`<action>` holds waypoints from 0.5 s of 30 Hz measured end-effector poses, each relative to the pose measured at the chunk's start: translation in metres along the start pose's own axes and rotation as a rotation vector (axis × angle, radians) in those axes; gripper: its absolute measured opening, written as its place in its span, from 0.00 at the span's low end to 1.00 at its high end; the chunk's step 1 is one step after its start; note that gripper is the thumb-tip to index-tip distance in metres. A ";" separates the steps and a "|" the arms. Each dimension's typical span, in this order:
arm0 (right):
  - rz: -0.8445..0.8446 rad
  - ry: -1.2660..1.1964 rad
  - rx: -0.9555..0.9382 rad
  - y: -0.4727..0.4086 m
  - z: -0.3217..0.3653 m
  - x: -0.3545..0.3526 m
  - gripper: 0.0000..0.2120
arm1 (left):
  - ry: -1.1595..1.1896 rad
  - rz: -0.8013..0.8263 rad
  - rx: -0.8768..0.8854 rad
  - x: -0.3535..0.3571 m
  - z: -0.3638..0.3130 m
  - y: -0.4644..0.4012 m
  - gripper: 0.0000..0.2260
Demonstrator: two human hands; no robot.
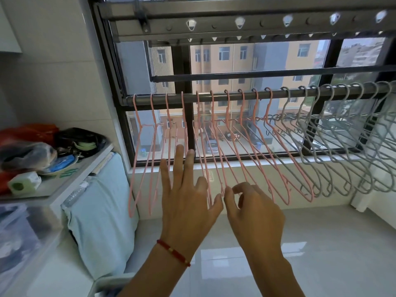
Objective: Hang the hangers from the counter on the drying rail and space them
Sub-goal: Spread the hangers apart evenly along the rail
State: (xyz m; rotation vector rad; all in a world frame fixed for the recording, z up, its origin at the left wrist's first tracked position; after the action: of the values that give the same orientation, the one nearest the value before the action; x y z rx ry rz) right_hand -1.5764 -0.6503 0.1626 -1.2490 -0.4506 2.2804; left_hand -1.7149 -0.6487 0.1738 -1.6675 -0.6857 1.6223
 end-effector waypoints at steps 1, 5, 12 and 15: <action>-0.001 -0.002 0.000 -0.001 -0.001 0.000 0.19 | -0.015 -0.001 -0.003 0.001 0.000 0.000 0.20; -0.037 -0.018 -0.004 -0.003 -0.005 -0.003 0.18 | -0.055 0.007 -0.023 0.007 0.000 0.000 0.18; -0.115 -0.029 -0.015 -0.006 -0.011 -0.007 0.16 | -0.042 -0.033 -0.023 0.014 0.002 0.003 0.13; -0.126 -0.034 -0.009 -0.008 -0.011 -0.009 0.17 | -0.045 -0.029 -0.031 0.016 0.004 0.004 0.14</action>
State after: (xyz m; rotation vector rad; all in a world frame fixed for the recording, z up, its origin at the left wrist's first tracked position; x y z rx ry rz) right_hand -1.5614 -0.6483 0.1668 -1.1544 -0.5367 2.1981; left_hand -1.7179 -0.6385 0.1612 -1.6402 -0.7572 1.6410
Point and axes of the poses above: each hand's wrist, its own y-axis away from the middle knuckle, its own x-axis out of the palm, z = x × y, the point moved 2 cm from there along -y, towards the middle knuckle, and after that the axes turned 5 degrees about -z, right-handed, at the moved point
